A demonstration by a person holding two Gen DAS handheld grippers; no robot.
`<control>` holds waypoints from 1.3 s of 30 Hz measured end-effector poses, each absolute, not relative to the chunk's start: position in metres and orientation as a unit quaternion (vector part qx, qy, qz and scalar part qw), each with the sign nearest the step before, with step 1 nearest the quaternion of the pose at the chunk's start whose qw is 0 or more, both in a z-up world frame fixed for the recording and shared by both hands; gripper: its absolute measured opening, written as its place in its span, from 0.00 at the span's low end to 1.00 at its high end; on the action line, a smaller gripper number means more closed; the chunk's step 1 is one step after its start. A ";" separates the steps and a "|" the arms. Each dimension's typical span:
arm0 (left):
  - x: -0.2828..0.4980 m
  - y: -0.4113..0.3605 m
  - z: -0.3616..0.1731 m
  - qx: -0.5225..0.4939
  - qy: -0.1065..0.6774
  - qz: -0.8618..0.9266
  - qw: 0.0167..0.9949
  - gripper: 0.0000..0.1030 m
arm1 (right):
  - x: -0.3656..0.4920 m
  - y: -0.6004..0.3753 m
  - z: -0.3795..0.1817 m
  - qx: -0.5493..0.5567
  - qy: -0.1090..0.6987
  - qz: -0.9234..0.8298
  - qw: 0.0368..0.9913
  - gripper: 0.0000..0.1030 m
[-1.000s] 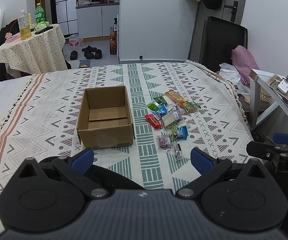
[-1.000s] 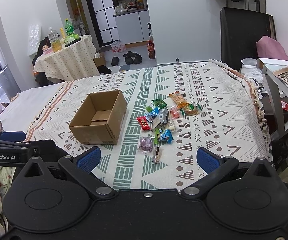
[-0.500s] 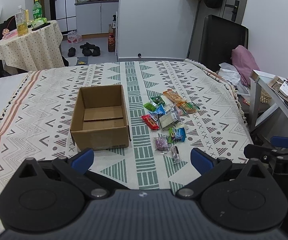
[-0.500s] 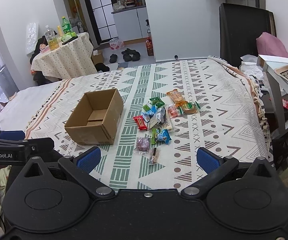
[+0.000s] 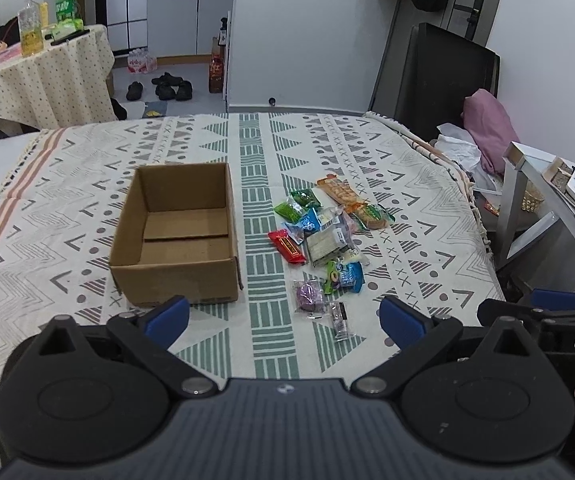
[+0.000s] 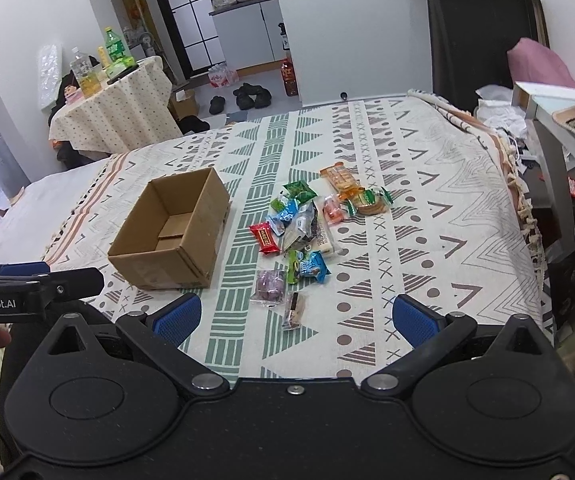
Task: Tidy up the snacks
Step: 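Lower the left tool onto the purple-wrapped candy while the right tool reaches the small bar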
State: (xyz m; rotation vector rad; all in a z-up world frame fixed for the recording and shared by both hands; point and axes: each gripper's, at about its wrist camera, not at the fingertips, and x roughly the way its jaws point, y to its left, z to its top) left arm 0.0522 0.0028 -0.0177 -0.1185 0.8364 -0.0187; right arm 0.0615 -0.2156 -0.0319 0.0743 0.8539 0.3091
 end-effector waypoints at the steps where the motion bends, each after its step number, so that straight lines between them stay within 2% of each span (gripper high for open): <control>1: 0.055 0.003 -0.021 -0.060 0.408 -0.009 0.911 0.97 | 0.064 -0.217 -0.034 0.038 0.414 0.148 0.897 1.00; 4: 0.065 0.001 -0.030 -0.068 0.412 -0.008 0.908 0.97 | 0.073 -0.220 -0.042 0.047 0.420 0.150 0.894 1.00; 7: 0.075 -0.002 -0.039 -0.070 0.417 -0.009 0.906 0.91 | 0.083 -0.223 -0.053 0.058 0.430 0.155 0.888 0.98; 14: 0.099 -0.004 -0.063 -0.082 0.435 -0.012 0.897 0.85 | 0.102 -0.220 -0.082 0.078 0.463 0.159 0.869 0.84; 19: 0.114 -0.004 -0.079 -0.088 0.444 -0.009 0.892 0.85 | 0.116 -0.219 -0.095 0.084 0.478 0.159 0.860 0.83; 23: 0.127 -0.004 -0.091 -0.097 0.450 0.001 0.888 0.85 | 0.125 -0.217 -0.108 0.086 0.490 0.148 0.855 0.79; 39: 0.169 -0.013 -0.154 -0.095 0.510 0.024 0.855 0.85 | 0.164 -0.211 -0.161 0.113 0.536 0.122 0.828 0.79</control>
